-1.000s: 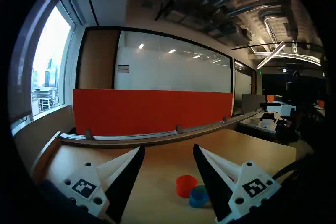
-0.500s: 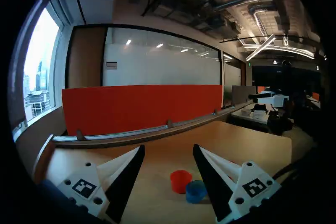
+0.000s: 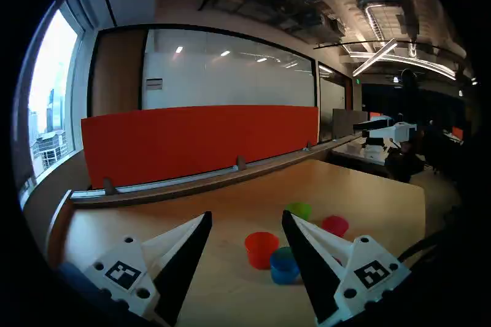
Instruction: Pour water
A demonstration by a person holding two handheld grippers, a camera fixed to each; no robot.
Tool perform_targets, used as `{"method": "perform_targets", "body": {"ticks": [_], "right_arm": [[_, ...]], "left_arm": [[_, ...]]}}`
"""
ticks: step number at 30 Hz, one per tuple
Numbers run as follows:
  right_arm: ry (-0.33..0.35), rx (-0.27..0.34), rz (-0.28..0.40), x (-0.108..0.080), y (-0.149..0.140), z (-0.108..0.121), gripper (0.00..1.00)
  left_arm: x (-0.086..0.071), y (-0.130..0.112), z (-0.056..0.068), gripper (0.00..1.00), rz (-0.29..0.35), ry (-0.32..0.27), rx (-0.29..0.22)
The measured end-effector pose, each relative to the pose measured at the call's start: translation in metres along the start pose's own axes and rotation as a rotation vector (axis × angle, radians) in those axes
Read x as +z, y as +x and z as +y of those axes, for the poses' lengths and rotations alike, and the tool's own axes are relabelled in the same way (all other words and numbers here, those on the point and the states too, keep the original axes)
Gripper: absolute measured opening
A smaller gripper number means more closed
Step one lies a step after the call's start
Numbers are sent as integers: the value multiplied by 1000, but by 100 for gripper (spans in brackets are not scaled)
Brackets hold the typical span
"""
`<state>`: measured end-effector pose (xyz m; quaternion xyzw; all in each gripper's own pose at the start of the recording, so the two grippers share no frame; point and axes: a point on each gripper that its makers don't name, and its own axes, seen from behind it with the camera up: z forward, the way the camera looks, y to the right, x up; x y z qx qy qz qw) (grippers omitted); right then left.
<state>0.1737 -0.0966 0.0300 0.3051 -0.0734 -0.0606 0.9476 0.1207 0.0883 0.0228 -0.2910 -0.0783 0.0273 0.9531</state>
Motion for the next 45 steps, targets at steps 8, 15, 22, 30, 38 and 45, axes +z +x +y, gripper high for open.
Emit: {"method": "perform_targets", "body": {"ticks": [8, 15, 22, 30, 38, 45], "right_arm": [[21, -5, -53, 10, -18, 1, 99], [34, -13, -87, 18, -32, 2, 99], [49, -20, -120, 24, -47, 4, 100], [64, -23, -146, 33, -59, 4, 99], [78, -33, -172, 39, -73, 3, 99], [91, -34, -184, 44, -80, 1, 99]], "left_arm": [[7, -21, 11, 84, -54, -49, 25], [12, -37, 16, 84, -81, -78, 40], [19, -61, 26, 84, -132, -114, 69], [28, -86, 36, 84, -187, -155, 81], [34, -113, 45, 84, -245, -195, 94], [41, -134, 51, 84, -293, -224, 100]]}}
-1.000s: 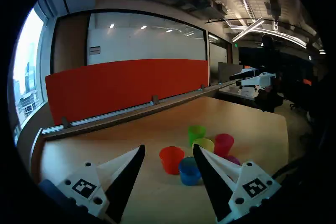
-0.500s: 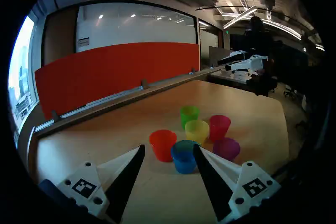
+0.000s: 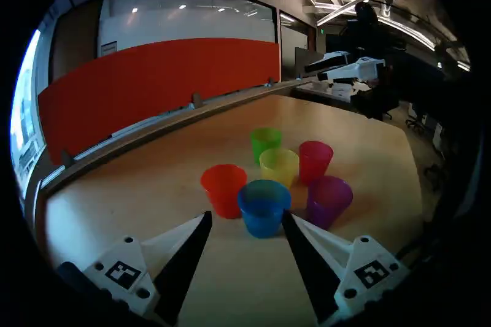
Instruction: Pour water
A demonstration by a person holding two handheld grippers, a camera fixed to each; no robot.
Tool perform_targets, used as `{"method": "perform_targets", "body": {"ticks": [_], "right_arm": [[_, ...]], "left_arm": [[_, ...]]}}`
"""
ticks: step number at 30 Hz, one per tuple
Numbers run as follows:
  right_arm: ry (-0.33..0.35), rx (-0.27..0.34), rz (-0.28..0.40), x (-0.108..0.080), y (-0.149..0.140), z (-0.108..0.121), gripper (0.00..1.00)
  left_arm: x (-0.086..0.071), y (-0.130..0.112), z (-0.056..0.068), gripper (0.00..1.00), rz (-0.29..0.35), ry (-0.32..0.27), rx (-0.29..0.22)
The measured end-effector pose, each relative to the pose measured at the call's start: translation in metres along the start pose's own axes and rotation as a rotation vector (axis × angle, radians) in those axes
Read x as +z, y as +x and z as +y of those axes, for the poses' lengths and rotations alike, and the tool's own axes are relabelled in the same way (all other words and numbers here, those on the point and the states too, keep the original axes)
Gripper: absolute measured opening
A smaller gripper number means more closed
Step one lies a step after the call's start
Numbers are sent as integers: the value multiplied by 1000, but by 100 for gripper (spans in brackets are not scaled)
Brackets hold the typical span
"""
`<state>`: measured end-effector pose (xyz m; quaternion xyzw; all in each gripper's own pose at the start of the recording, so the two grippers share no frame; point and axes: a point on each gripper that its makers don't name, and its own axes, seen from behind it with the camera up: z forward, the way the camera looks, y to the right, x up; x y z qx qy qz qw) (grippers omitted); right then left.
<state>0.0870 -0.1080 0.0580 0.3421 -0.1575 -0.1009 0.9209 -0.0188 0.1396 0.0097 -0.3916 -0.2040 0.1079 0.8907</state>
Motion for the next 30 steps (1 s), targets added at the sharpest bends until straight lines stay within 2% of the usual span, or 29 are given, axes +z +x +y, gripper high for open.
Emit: {"method": "perform_targets", "body": {"ticks": [8, 17, 30], "right_arm": [[12, 1, -11, 8, -5, -1, 99], [27, 2, -21, 17, -12, -3, 99], [38, 2, -33, 25, -21, 1, 99]], "left_arm": [[12, -15, 7, 84, -54, -40, 14], [29, -21, 18, 84, -98, -94, 21], [57, -32, 23, 84, -164, -122, 56]]}}
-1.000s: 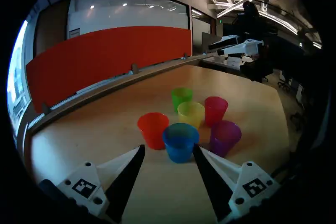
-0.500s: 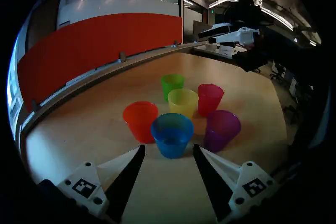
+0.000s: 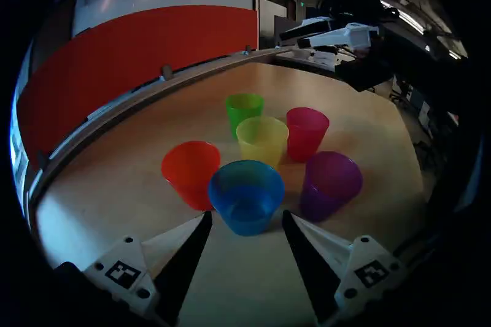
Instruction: Pour water
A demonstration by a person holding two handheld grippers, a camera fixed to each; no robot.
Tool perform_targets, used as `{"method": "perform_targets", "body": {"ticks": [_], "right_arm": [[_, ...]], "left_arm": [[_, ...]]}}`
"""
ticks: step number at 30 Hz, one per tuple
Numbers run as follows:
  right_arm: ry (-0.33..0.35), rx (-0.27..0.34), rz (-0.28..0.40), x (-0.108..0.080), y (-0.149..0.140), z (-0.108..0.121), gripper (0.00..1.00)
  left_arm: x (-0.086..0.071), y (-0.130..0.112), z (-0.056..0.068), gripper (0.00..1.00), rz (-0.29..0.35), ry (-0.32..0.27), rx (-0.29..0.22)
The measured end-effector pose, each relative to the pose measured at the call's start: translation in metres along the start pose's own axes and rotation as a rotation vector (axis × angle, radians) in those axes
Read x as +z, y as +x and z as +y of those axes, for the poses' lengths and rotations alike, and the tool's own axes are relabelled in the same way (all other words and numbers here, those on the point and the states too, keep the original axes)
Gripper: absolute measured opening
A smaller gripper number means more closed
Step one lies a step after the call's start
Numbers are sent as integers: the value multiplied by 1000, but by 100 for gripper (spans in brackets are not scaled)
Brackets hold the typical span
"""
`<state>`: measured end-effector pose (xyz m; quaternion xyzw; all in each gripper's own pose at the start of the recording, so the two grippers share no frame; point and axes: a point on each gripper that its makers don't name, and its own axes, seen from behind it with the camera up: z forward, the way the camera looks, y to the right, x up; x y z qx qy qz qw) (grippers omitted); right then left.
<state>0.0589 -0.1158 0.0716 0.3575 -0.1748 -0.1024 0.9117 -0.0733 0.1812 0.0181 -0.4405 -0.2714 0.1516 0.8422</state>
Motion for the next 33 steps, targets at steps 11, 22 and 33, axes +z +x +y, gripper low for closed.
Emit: {"method": "perform_targets", "body": {"ticks": [11, 22, 33], "right_arm": [[12, 8, -11, 9, -8, 4, 99], [23, 12, -18, 17, -12, 3, 99], [33, 22, -24, 25, -15, 2, 99]], "left_arm": [[18, 0, -1, 84, -18, -16, -5], [30, 2, -1, 84, -23, -28, -18], [38, 4, 0, 84, -22, -40, -8]]}}
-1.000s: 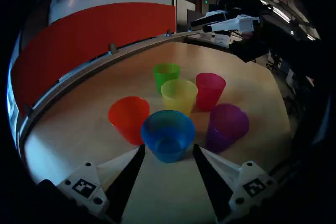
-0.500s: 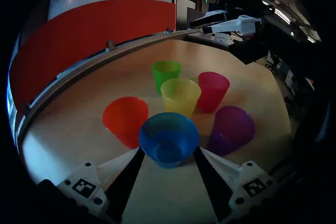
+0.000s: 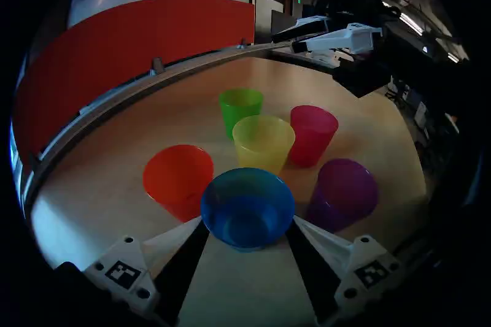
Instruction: Pour water
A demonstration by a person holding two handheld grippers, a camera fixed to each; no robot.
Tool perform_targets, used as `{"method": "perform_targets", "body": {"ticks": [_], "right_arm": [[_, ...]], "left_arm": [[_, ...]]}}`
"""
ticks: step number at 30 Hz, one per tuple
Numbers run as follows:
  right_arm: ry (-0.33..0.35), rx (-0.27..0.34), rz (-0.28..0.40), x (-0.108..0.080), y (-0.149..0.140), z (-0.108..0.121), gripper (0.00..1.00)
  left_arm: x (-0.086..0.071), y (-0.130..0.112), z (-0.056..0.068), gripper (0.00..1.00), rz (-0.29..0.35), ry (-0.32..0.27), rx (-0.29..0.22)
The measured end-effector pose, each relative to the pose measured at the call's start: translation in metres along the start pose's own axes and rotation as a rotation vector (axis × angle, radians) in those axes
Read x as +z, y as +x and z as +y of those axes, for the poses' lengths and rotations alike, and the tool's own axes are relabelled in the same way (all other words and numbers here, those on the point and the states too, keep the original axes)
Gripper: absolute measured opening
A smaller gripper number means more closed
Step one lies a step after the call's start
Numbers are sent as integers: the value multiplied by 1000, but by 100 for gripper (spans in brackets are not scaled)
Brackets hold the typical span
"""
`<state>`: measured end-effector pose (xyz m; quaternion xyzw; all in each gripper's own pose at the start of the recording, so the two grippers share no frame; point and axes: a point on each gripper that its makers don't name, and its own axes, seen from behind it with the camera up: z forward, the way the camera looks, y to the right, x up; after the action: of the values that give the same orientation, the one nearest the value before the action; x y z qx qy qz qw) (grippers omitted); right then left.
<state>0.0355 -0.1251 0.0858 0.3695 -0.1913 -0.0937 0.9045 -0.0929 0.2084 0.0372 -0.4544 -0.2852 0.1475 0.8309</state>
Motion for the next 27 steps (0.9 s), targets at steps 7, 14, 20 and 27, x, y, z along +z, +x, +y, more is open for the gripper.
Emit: {"method": "perform_targets", "body": {"ticks": [7, 14, 20, 27], "right_arm": [[4, 5, 0, 2, -2, -1, 99], [5, 7, 0, 3, -4, 0, 99], [5, 11, 0, 3, -5, 0, 99], [6, 13, -4, 3, -8, 0, 99]], "left_arm": [[2, 2, 1, 84, 2, -5, 5], [5, 5, 2, 84, 7, -6, 8], [8, 7, 2, 84, 18, 6, 13], [8, 8, 3, 83, 37, 15, 1]]}}
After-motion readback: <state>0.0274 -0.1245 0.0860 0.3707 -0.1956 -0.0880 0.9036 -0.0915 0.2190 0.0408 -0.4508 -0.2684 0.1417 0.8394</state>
